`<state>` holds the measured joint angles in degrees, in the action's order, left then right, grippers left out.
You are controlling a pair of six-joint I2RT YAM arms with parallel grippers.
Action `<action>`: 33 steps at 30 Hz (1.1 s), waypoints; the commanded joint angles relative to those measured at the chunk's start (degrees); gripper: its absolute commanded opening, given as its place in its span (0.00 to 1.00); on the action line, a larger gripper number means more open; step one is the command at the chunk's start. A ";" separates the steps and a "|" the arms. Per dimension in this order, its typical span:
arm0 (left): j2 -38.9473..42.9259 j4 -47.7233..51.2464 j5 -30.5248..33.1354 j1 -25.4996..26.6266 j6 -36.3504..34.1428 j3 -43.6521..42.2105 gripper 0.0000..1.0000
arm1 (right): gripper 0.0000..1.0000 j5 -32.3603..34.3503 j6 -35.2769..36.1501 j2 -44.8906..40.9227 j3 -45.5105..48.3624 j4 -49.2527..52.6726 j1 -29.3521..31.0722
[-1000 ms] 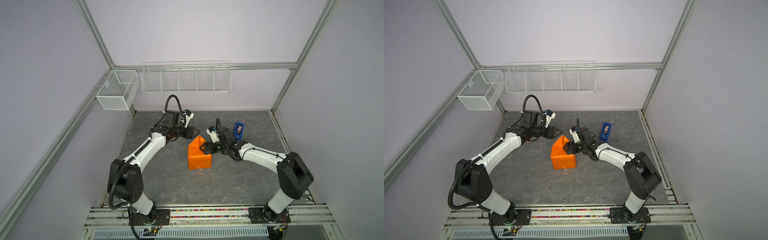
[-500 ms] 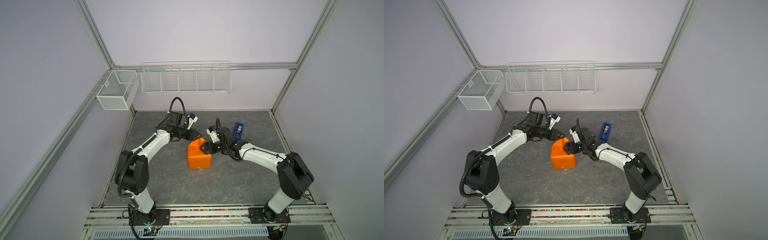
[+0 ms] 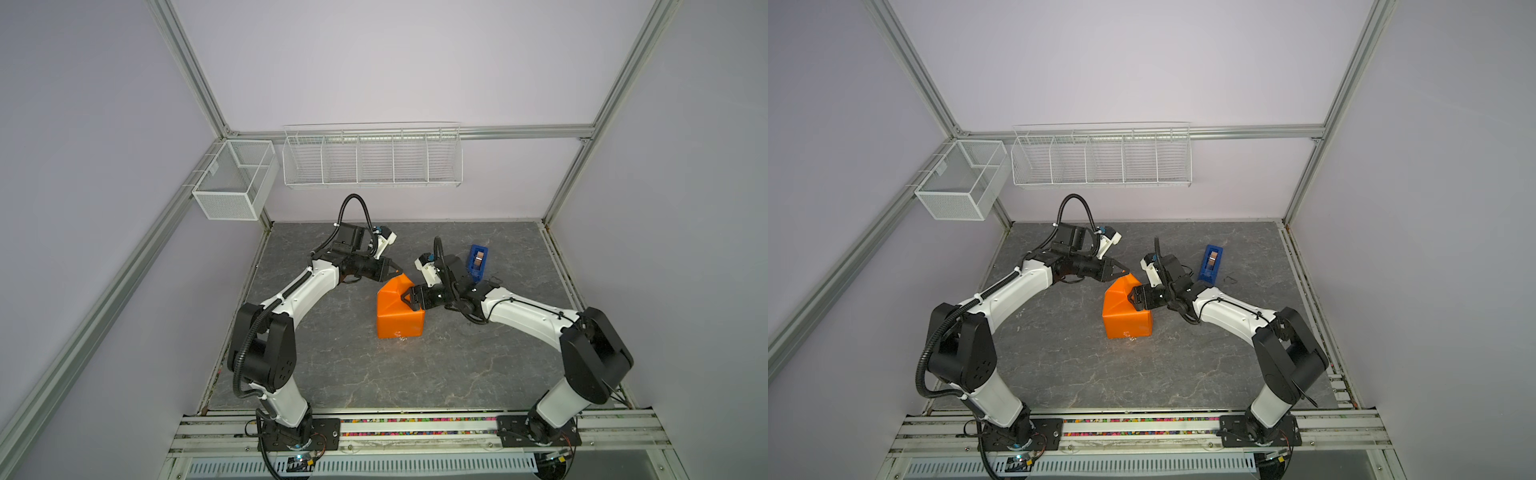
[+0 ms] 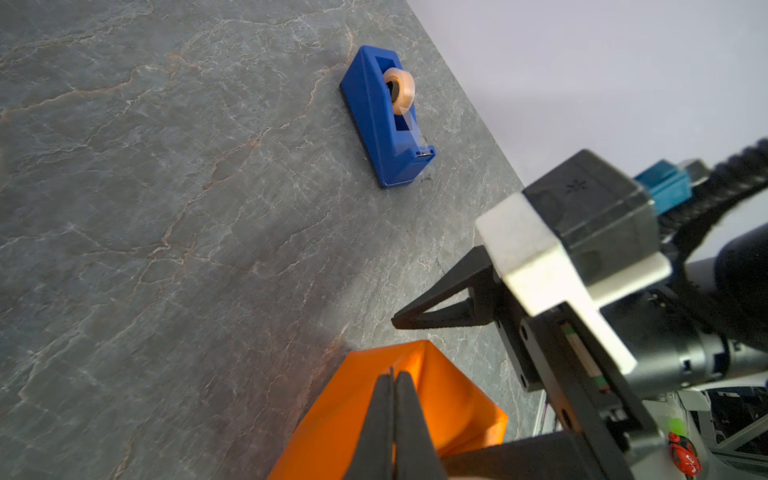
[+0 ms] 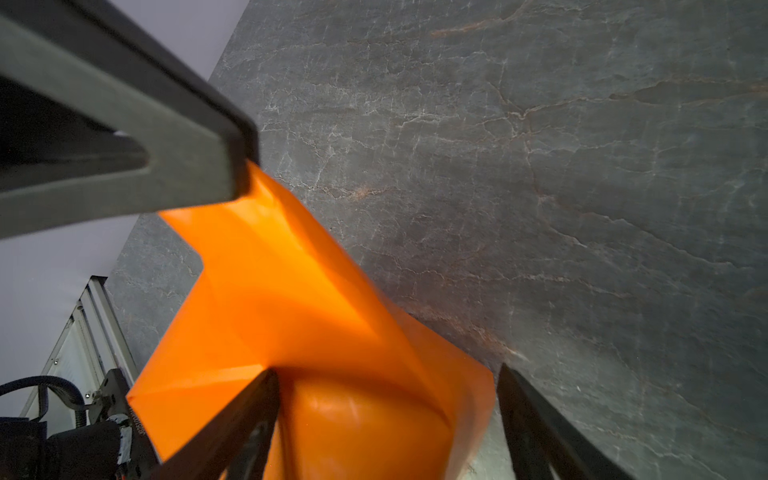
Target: Wrap the gift box in paper
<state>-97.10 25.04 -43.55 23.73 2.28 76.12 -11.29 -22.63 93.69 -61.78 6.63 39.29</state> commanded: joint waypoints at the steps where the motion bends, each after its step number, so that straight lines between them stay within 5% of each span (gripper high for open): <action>1: 2.52 -2.00 -1.98 -0.24 -0.08 -1.04 0.02 | 0.85 -0.48 -1.71 -2.81 2.02 2.25 0.48; 13: 3.45 -2.44 -2.43 -0.22 -0.18 -2.90 0.01 | 0.95 -4.20 -7.63 -1.00 1.80 -3.66 0.51; 23: 5.10 -3.02 -3.86 -0.18 -0.04 -4.55 0.00 | 0.92 1.25 -8.30 2.79 1.67 -2.86 0.47; 33: 9.14 -4.52 -7.76 0.18 1.50 -9.68 0.00 | 0.92 -0.71 -7.48 0.10 2.28 -0.92 0.50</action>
<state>-90.61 22.13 -47.99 23.75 3.68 67.42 -12.47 -30.46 95.04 -60.27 2.70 39.59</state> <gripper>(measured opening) 0.047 0.915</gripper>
